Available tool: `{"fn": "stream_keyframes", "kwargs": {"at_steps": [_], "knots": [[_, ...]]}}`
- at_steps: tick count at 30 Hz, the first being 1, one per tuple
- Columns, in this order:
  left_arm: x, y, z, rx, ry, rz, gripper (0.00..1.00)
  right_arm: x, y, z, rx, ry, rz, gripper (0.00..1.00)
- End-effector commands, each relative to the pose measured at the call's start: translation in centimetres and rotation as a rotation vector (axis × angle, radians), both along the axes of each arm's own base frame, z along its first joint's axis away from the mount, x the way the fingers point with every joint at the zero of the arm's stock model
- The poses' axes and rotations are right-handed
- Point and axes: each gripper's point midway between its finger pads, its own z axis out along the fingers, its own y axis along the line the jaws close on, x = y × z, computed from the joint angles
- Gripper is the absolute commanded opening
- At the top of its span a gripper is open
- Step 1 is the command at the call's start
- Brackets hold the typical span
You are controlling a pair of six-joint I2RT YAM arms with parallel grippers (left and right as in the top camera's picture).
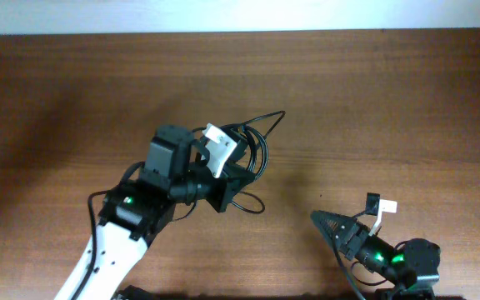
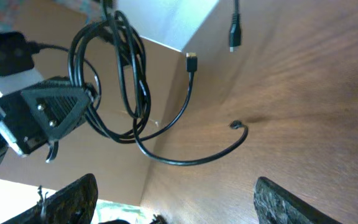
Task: Untangle cables
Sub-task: 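Move the right gripper to the lifted bundle and grasp a cable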
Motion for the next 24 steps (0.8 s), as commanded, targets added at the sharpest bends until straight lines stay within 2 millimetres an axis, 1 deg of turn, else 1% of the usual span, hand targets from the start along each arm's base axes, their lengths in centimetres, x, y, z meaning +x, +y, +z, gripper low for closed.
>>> {"fn": "stream_keyframes", "kwargs": {"at_steps": [1, 2, 3, 5, 6, 7, 8, 9, 10, 11, 12, 13, 14, 15, 17, 19, 20, 21, 23, 24], "knots": [[1.3, -0.3, -2.2, 0.047, 0.018, -0.014, 0.0, 1.7, -1.1, 1.6, -0.006, -0.008, -0.094, 0.79], [1.5, -0.9, -2.7, 0.032, 0.039, -0.037, 0.0, 2.1, -1.3, 1.9, -0.01, 0.006, -0.112, 0.79], [1.3, -1.8, -2.9, -0.011, 0.068, -0.088, 0.0, 2.7, -1.4, 2.1, -0.016, 0.038, -0.126, 0.79], [0.7, -3.1, -3.1, -0.08, 0.113, -0.166, 0.0, 3.4, -1.4, 2.1, -0.027, 0.092, -0.122, 0.8], [0.1, -3.7, -3.0, -0.127, 0.146, -0.218, 0.0, 3.9, -1.1, 2.5, -0.028, 0.119, -0.103, 0.84], [-0.7, -4.2, -2.6, -0.171, 0.155, -0.285, 0.0, 4.2, -0.6, 3.8, -0.037, 0.059, -0.059, 0.97], [-1.5, -4.5, -2.0, -0.21, 0.147, -0.344, 0.0, 4.4, 0.1, 5.9, -0.034, -0.056, 0.002, 0.98], [-2.5, -4.8, -1.1, -0.265, 0.136, -0.417, 0.0, 4.2, 0.9, 8.8, -0.021, -0.22, 0.072, 0.99], [-3.4, -5.0, -0.2, -0.316, 0.126, -0.479, 0.0, 4.3, 1.1, 10.5, -0.017, -0.323, 0.086, 0.99], [-3.5, -5.0, -0.1, -0.322, 0.124, -0.486, 0.0, 4.8, 1.0, 10.8, -0.016, -0.345, 0.076, 0.98], [-3.5, -5.0, 0.0, -0.324, 0.125, -0.488, 0.0, 5.5, 0.7, 10.3, -0.017, -0.32, 0.048, 0.99], [-3.9, -5.0, 0.4, -0.351, 0.129, -0.512, 0.0, 6.2, 0.5, 9.2, -0.02, -0.264, 0.024, 0.99], [-4.5, -5.1, 1.5, -0.404, 0.121, -0.561, 0.0, 6.9, 0.4, 7.6, -0.022, -0.19, 0.02, 0.98], [-4.7, -5.2, 2.0, -0.426, 0.11, -0.583, 0.0, 7.4, 0.5, 6.6, -0.013, -0.135, 0.018, 0.94], [-4.7, -5.2, 2.2, -0.433, 0.098, -0.591, 0.0, 8.2, 0.4, 4.9, 0.03, -0.012, 0.006, 0.88], [-4.9, -5.2, 2.4, -0.445, 0.103, -0.602, 0.0, 8.6, 0.4, 3.9, 0.07, 0.077, 0.0, 0.84], [-4.9, -5.2, 2.4, -0.445, 0.103, -0.602, 0.0, 8.9, 0.5, 3.7, 0.1, 0.109, 0.003, 0.82], [-4.8, -5.2, 2.3, -0.439, 0.097, -0.598, 0.0, 9.0, 0.7, 4.3, 0.127, 0.105, 0.016, 0.81], [-4.8, -5.2, 2.2, -0.436, 0.069, -0.607, 0.0, 9.1, 0.9, 6.2, 0.196, 0.078, 0.034, 0.77], [-4.8, -5.2, 2.2, -0.435, 0.064, -0.609, 0.0, 9.1, 0.9, 7.3, 0.24, 0.074, 0.037, 0.71]]}}
